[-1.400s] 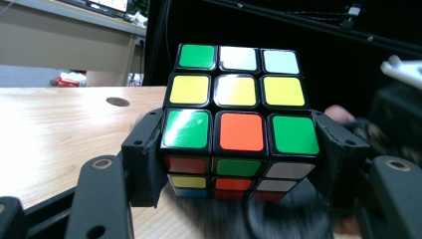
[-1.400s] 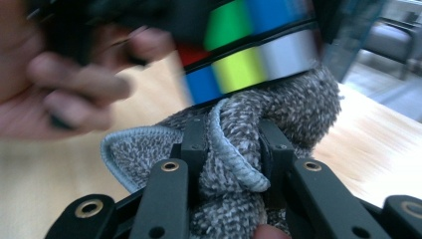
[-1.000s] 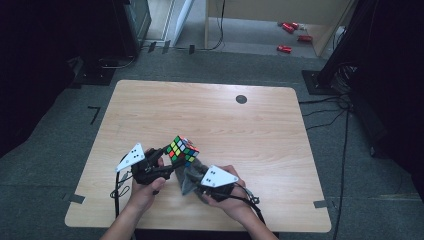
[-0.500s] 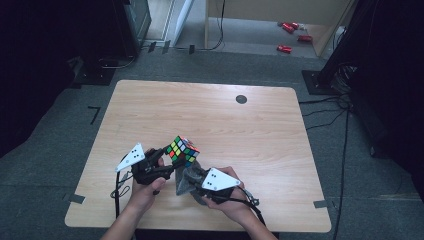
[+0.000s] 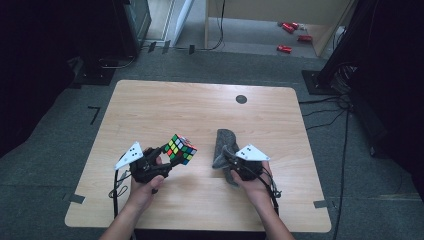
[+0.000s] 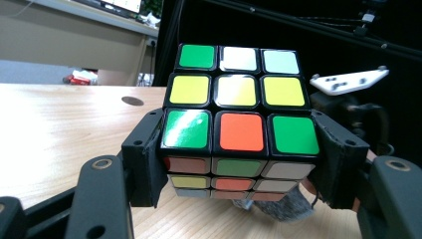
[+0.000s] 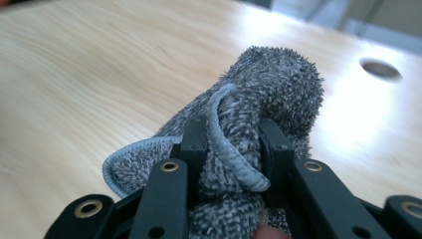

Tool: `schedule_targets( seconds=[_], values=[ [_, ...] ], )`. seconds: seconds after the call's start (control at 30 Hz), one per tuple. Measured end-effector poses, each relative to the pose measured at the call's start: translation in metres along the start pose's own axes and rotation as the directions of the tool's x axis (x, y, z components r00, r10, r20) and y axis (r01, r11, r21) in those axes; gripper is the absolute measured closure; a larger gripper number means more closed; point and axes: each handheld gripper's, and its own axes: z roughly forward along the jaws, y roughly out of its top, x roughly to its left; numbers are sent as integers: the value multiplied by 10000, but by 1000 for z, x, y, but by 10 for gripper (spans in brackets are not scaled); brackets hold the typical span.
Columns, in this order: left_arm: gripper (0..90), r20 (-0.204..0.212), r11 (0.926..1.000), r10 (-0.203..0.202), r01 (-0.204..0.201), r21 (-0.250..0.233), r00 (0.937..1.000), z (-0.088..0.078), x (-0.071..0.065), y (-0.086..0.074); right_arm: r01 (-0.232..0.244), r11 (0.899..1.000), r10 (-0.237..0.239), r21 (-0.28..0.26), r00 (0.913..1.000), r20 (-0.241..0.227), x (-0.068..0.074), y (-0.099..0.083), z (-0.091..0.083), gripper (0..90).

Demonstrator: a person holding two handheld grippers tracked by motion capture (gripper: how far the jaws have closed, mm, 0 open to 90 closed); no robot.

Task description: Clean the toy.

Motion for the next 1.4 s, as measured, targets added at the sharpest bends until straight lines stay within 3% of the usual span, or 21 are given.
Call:
schedule_targets(
  seconds=[0.07, 0.33, 0.43, 0.5, 0.57, 0.63, 0.7, 0.77, 0.87, 0.97, 1.07, 1.2, 1.3, 1.37, 1.4],
  values=[
    [348, -99, 9999, -42, 44, 140, 9999, 1, 0, -1, -121, 9992, 110, 393, 9995, 283, -7, -6, 4, 705],
    [349, -448, 9975, -274, 302, 638, 9986, 5, 5, -5, -344, 9904, 287, 1336, 9986, 445, -21, -21, 19, 657],
    [348, -525, 9965, -378, 416, 723, 9979, 7, 5, -6, -435, 9871, 379, 1540, 9985, 391, -22, -19, 20, 514],
    [348, -789, 9943, -511, 582, 896, 9956, 8, 6, -5, -334, 9806, 351, 1933, 9994, -51, -25, -14, 16, 419],
    [349, -893, 9915, -722, 812, 1013, 9934, 9, 9, -5, -314, 9821, 355, 1857, 9992, -186, -28, -6, 9, 348],
    [348, -988, 9891, -874, 982, 1101, 9913, 9, 11, -4, -287, 9892, 336, 1434, 9989, -318, -29, 2, 2, 295],
    [348, -985, 9869, -1022, 1133, 1147, 9899, 10, 12, -4, -270, 9927, 344, 1175, 9975, -621, -27, 9, 0, 286],
    [348, -919, 9849, -1152, 1257, 1188, 9891, 11, 12, -3, -56, 9963, 141, 858, 9950, -987, -19, 13, -1, 284],
    [348, -995, 9814, -1319, 1440, 1265, 9862, 12, 11, 0, 631, 9971, -564, 413, 9875, -1470, 0, 18, 3, 264],
    [348, -1263, 9748, -1498, 1678, 1473, 9806, 14, 12, 0, 1475, 9891, -1444, 39, 9733, -1785, 20, 22, 7, 250],
    [348, -1313, 9717, -1569, 1768, 1569, 9788, 15, 12, 0, 2141, 9761, -2173, -375, 9578, -1879, 35, 27, 7, 232],
    [348, -1056, 9695, -1581, 1747, 1722, 9818, 19, 7, -1, 2398, 9680, -2502, -742, 9459, -2068, 51, 28, 6, 213],
    [348, -1072, 9602, -1811, 1993, 1956, 9776, 25, 3, -1, 2259, 9662, -2488, -1239, 9430, -2209, 65, 23, 7, 219],
    [349, -1070, 9557, -1806, 2001, 2159, 9777, 27, 1, -1, 2906, 9506, -3076, -1090, 9289, -2062, 75, 21, 10, 200],
    [348, -1059, 9535, -1807, 2005, 2250, 9778, 28, 0, -2, 2957, 9494, -3111, -1061, 9323, -1846, 78, 20, 11, 200]
  ],
)
